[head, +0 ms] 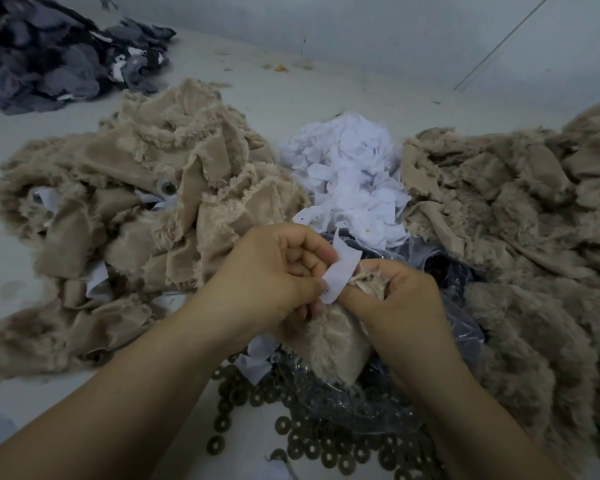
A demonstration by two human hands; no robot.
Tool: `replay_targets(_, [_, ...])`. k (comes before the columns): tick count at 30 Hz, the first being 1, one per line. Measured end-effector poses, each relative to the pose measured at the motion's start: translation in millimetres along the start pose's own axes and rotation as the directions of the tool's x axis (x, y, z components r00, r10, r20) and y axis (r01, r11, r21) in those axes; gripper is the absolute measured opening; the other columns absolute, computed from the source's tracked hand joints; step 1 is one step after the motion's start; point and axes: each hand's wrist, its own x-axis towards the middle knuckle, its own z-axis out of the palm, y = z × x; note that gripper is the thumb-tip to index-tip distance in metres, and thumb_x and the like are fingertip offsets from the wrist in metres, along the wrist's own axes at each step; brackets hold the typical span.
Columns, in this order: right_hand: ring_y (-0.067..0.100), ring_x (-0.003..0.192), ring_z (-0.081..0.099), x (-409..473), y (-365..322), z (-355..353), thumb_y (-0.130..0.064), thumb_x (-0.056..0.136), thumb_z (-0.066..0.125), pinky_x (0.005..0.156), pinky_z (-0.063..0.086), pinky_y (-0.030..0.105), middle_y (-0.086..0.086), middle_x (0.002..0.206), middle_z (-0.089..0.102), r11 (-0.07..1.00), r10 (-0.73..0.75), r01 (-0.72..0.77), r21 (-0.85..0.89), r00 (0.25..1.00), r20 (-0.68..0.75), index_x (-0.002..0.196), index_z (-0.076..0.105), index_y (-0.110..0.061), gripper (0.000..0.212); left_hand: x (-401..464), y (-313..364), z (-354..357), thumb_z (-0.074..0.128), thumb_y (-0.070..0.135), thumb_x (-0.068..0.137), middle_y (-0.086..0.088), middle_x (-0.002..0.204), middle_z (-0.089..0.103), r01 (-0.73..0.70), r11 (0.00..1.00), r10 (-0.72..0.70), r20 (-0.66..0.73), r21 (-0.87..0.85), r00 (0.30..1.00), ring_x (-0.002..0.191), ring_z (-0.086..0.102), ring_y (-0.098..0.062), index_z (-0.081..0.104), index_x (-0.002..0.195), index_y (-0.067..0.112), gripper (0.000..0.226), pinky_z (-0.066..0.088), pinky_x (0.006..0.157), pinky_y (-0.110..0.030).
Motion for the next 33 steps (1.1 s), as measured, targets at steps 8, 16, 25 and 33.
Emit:
replay_targets(8, [0.020,0.073,0.075,0.7,0.5,-0.2,-0.012,0.073,0.086,0.061,0.061,0.028,0.002,0.076,0.077,1.000,0.017,-0.018,-0.013,1.000,-0.013,0.085,0.077,-0.012,0.015,0.0,0.7,0.0,0.067,-0.020,0.078,-0.023,0.074,0.068,0.024,1.000,-0.024,-0.009,-0.016,1.000,0.052,0.063,-0.025,0.066,0.093,-0.001,0.024,0.053,0.063,-0.043])
replay_targets(16, [0.018,0.070,0.075,0.8,1.9,-0.8,-0.008,0.071,0.087,0.056,0.059,0.025,0.001,0.074,0.077,0.999,0.008,-0.009,-0.051,1.000,-0.016,0.084,0.077,-0.012,0.017,-2.1,3.3,4.0,0.072,-0.016,0.076,-0.032,0.078,0.064,0.016,1.000,-0.016,-0.015,-0.010,1.000,0.053,0.062,-0.032,0.064,0.095,-0.004,0.024,0.052,0.058,-0.042])
replay_targets(25, [0.027,0.068,0.072,0.5,0.6,-0.5,-0.007,0.084,0.074,0.060,0.060,0.037,0.013,0.073,0.075,1.000,0.015,-0.015,-0.015,1.000,0.005,0.075,0.077,-0.009,0.009,-1.0,1.6,7.4,0.072,-0.016,0.075,-0.033,0.077,0.064,0.020,1.000,-0.021,-0.067,-0.018,0.998,0.051,0.059,-0.030,0.064,0.094,-0.007,0.022,0.049,0.052,-0.036])
replay_targets(33, [0.024,0.068,0.074,1.2,4.3,-0.9,-0.010,0.081,0.079,0.063,0.062,0.037,0.006,0.071,0.076,1.000,-0.015,0.015,-0.005,0.999,-0.050,0.074,0.077,-0.013,0.007,-2.6,-3.5,4.6,0.070,-0.014,0.078,-0.025,0.073,0.067,0.030,0.989,-0.038,-0.056,-0.142,0.998,0.050,0.062,-0.023,0.064,0.095,-0.005,0.020,0.050,0.044,-0.027])
